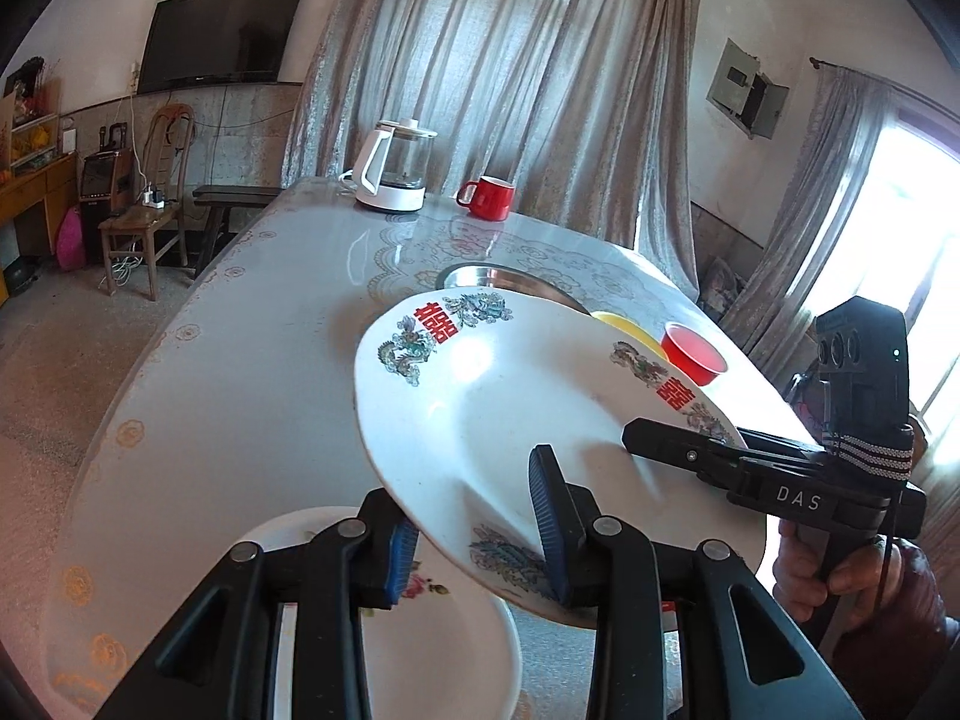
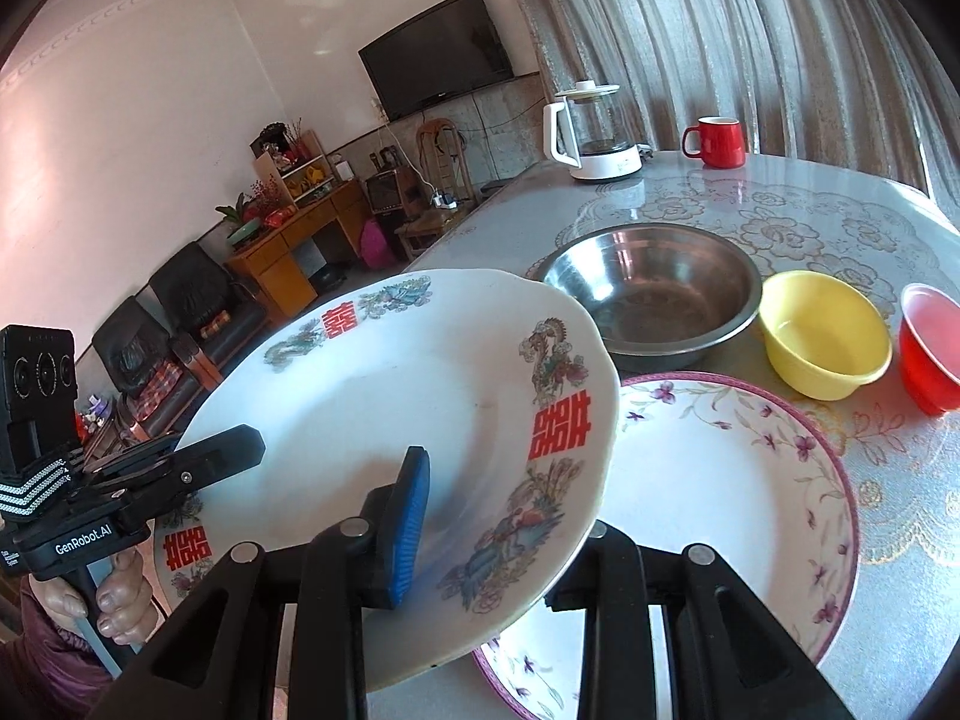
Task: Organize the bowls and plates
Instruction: 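Lower the red-character plate onto the purple-flowered plate with the left tool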
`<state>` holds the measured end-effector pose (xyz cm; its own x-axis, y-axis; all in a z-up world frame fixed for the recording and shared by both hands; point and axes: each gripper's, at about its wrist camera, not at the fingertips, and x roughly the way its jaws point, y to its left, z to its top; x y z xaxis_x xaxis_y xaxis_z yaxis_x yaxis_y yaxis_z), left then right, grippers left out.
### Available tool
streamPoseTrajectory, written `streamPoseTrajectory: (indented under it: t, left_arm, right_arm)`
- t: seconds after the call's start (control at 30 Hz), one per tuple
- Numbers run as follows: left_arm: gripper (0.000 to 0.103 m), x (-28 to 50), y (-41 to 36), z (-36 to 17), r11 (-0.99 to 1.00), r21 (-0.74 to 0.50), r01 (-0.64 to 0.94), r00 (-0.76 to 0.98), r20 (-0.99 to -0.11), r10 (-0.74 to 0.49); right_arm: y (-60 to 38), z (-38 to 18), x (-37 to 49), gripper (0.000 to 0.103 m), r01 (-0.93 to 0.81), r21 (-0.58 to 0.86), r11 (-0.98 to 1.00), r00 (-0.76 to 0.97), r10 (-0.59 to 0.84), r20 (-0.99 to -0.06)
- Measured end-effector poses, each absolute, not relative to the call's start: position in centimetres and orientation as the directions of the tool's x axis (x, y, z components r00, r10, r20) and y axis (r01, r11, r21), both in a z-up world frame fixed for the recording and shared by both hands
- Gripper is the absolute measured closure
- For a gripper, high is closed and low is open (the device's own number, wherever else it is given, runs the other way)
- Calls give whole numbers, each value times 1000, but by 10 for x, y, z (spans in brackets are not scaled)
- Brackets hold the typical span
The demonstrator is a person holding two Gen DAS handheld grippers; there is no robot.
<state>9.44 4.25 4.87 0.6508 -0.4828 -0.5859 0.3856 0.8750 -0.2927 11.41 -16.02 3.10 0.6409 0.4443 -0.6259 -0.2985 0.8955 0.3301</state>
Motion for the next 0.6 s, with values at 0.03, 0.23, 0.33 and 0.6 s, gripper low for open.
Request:
streamPoseTrajectory:
  t: [0.03,0.23,0.33,0.6]
  left_arm:
    - [67,92,36,48,870,-294,396,644,-587,-491]
    - [66,88,-7,35,845,-316,432,582,-618,-528]
    - [66,88,-25,28,834,-328,444,552,-633,-543]
    - [65,93,-55,8,819,-357,450,481,-676,-559]
  right_arm:
    - [-167,33,110,73,-289,327,899,646,436,-626]
    - [-204,26,91,73,-216,330,919,652,387,-651]
    - [-222,18,83,73,-171,335,926,650,362,-668]
    - [-255,1,77,73,-73,342,937,640,307,-704]
